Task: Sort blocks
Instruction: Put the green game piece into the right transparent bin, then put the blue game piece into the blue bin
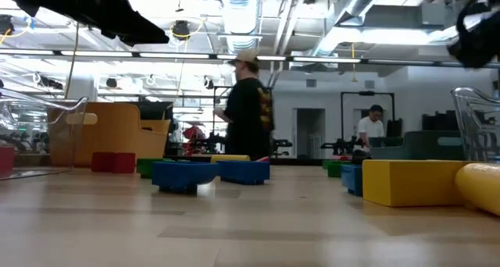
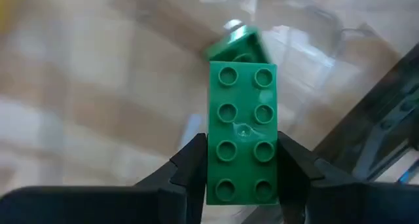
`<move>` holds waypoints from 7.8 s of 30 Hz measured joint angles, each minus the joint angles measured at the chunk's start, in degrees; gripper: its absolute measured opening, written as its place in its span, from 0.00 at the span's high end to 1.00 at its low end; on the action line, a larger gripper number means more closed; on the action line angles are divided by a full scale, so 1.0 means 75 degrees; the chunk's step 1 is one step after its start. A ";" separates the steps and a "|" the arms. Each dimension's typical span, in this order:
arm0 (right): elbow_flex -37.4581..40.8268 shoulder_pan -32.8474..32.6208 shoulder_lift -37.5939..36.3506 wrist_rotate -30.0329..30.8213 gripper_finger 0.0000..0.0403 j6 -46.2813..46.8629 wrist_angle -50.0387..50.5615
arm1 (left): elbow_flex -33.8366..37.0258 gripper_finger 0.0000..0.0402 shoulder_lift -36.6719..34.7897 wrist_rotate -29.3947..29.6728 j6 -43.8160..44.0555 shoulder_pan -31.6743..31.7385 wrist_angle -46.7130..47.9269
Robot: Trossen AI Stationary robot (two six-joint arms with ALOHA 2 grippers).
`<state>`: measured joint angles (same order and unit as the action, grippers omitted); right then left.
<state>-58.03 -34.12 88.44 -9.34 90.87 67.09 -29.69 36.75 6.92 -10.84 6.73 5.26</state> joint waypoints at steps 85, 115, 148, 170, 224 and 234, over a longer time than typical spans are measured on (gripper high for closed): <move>-0.4953 0.2860 0.5225 0.3340 0.33 -0.7305 -0.3581 | -0.0006 0.59 0.1046 0.0554 0.1662 -0.0651 0.1555; -0.4927 0.4465 0.3673 0.3819 0.66 -0.9385 -0.0233 | -0.0006 0.59 0.1046 0.0562 0.1615 -0.0651 0.1942; -0.0532 0.9662 0.0259 0.3533 0.45 -0.9375 0.0115 | -0.0006 0.59 0.1046 0.0568 0.1406 -0.0651 0.1552; -0.1316 0.6143 0.1105 0.3488 0.38 -1.0919 0.0762 | -0.0006 0.59 0.1046 0.0603 0.1394 -0.0648 0.1331; -0.3311 0.5940 0.2600 0.3916 0.38 -1.2387 0.0512 | -0.0006 0.59 0.1046 0.0589 0.1316 -0.0650 0.1544; -0.3097 0.6158 0.2556 0.2588 0.38 -0.7359 -0.1461 | -0.0006 0.59 0.1049 0.0313 0.1589 -0.0651 0.1773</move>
<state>-81.26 12.07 107.61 10.06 35.67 56.14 -29.74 44.62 9.27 1.08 1.85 18.56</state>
